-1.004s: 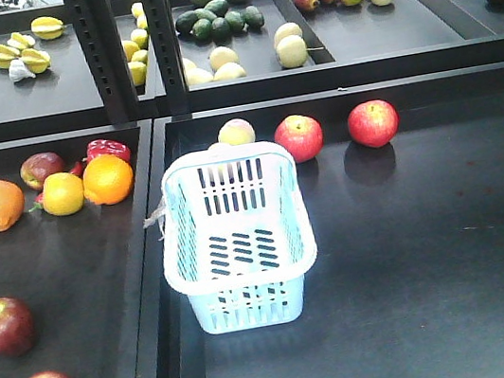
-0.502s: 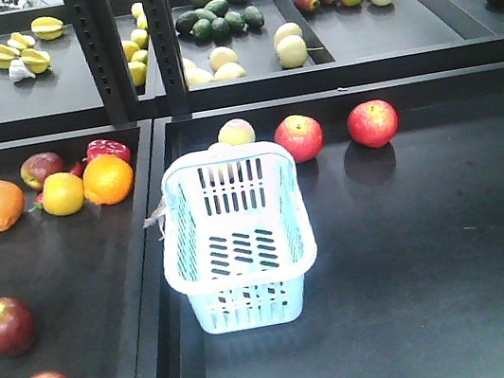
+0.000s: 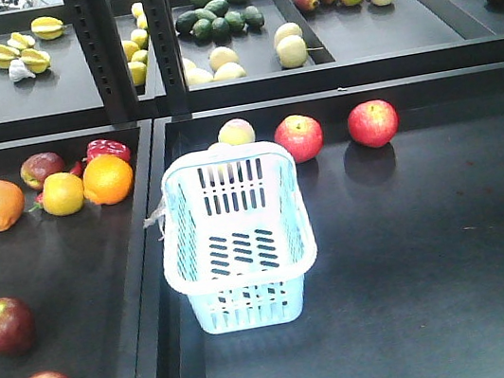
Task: Pick three apples into basket with both arms
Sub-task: 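Reach the left gripper over the basket to its handle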
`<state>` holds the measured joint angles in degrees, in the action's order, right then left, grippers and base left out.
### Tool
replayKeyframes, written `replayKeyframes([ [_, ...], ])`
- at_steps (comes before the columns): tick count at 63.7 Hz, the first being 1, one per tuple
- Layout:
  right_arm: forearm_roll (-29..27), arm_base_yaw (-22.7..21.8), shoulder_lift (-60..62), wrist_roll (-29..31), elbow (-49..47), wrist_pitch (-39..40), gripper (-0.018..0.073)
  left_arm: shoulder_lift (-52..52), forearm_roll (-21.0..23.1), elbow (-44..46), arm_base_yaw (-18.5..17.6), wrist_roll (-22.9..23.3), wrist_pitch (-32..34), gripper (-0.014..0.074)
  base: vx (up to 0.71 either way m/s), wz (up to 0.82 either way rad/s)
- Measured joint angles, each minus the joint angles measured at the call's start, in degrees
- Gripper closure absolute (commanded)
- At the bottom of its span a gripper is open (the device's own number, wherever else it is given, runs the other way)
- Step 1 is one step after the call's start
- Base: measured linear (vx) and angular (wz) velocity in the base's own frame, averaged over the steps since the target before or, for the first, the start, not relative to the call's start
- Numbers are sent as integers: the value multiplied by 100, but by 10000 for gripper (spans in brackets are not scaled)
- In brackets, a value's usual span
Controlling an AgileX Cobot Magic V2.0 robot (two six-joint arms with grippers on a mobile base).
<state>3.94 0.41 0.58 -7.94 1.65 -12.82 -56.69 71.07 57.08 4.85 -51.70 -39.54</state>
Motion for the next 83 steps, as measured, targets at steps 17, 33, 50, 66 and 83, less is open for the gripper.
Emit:
replayKeyframes([
  [17, 0, 0, 0, 0, 0, 0, 564, -2458, 243, 1551, -173, -1377, -1280, 123, 0, 0],
  [33, 0, 0, 0, 0, 0, 0, 564, -4492, -152, 3536, -759, -2074, -1781, -8, 0, 0],
  [50, 0, 0, 0, 0, 0, 0, 564, -5995, -1358, 5205, -1392, -2106, -2178, 41, 0, 0],
  [66, 0, 0, 0, 0, 0, 0, 564, -6525, -1956, 5530, -1554, -2106, -2192, 41, 0, 0],
  [83, 0, 0, 0, 0, 0, 0, 564, -6945, -2197, 5530, -1561, -2106, -2251, 41, 0, 0],
])
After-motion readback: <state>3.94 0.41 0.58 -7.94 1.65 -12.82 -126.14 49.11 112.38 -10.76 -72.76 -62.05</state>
